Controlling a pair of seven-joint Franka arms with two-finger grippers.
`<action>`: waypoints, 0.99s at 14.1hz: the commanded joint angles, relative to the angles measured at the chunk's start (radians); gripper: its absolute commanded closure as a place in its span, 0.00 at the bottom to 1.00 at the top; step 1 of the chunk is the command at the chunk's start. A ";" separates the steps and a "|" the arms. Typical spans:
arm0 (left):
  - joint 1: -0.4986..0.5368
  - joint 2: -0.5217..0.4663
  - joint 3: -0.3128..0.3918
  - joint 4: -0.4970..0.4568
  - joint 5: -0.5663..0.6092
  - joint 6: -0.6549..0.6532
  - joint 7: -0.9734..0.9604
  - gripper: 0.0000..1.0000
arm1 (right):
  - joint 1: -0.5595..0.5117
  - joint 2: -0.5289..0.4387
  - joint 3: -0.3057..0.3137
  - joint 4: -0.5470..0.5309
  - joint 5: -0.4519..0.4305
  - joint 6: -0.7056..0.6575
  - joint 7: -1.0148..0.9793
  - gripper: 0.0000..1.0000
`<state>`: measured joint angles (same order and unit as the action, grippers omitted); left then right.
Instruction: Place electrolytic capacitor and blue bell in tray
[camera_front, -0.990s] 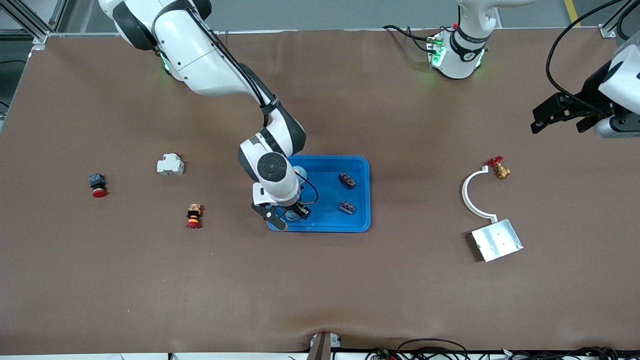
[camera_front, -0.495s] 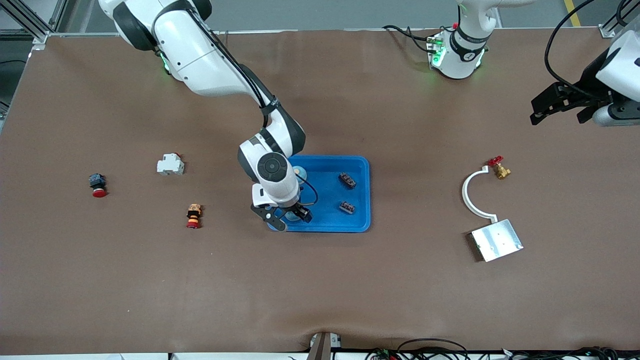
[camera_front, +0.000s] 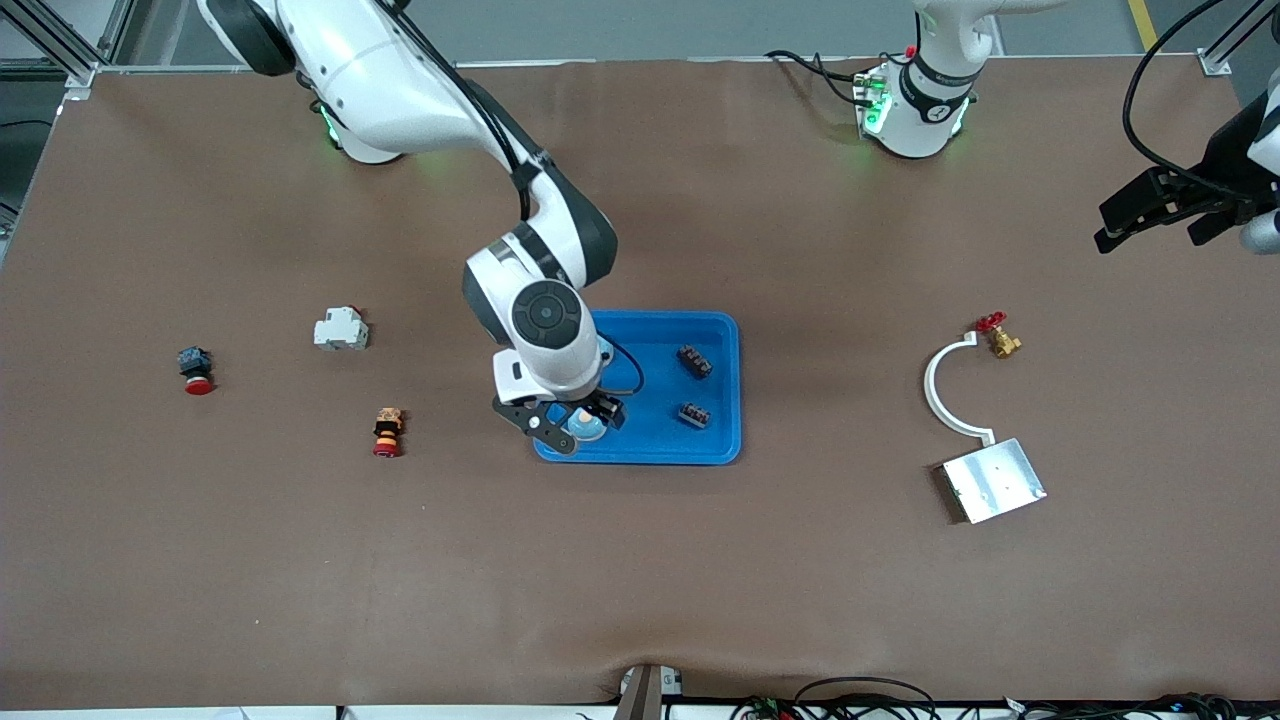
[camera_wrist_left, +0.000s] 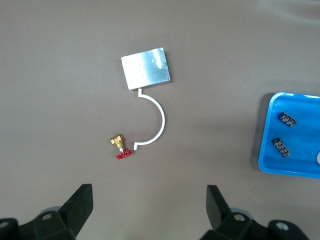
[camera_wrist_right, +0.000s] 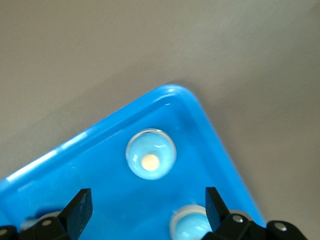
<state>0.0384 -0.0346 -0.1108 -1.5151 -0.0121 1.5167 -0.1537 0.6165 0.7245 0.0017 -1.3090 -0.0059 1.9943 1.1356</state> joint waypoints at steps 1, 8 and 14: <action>-0.002 0.010 -0.009 0.026 0.021 0.011 0.011 0.00 | -0.062 -0.118 -0.003 -0.062 -0.005 -0.093 -0.179 0.00; 0.005 0.010 -0.007 0.024 0.021 0.011 0.013 0.00 | -0.286 -0.425 -0.003 -0.378 -0.006 -0.104 -0.670 0.00; 0.003 0.010 -0.009 0.023 0.021 0.003 -0.006 0.00 | -0.438 -0.624 -0.003 -0.509 -0.013 -0.121 -0.823 0.00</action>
<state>0.0386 -0.0280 -0.1137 -1.5080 -0.0120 1.5290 -0.1542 0.2246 0.2026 -0.0219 -1.7361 -0.0063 1.8707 0.3389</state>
